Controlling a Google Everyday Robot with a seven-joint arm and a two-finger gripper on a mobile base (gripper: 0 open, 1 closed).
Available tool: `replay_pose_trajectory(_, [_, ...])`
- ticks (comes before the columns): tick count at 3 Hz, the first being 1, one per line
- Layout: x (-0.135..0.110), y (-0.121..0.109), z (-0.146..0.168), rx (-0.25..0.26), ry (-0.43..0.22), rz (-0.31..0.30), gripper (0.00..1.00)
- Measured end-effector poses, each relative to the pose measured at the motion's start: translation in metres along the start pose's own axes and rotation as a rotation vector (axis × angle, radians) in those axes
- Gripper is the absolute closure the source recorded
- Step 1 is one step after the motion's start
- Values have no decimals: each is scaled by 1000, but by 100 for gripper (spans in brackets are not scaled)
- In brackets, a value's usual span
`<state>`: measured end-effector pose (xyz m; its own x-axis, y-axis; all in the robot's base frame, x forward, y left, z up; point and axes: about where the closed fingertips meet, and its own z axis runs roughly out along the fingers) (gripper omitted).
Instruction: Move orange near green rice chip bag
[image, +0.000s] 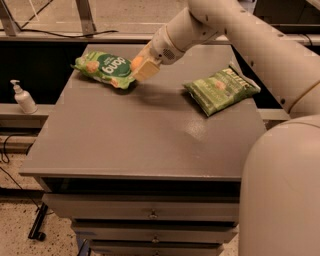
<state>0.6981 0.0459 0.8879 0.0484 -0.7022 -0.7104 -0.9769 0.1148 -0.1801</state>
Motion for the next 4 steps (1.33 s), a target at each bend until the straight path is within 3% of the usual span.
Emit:
replay_pose_trajectory(1, [-2,-1,22,-16,-20,14,100])
replay_pose_trajectory(2, [13,0,42,-30,-27,34,100])
replay_pose_trajectory(3, [16,0,44,-33,-27,33,100])
replay_pose_trajectory(4, [18,-2,26,-17,-29,2,100])
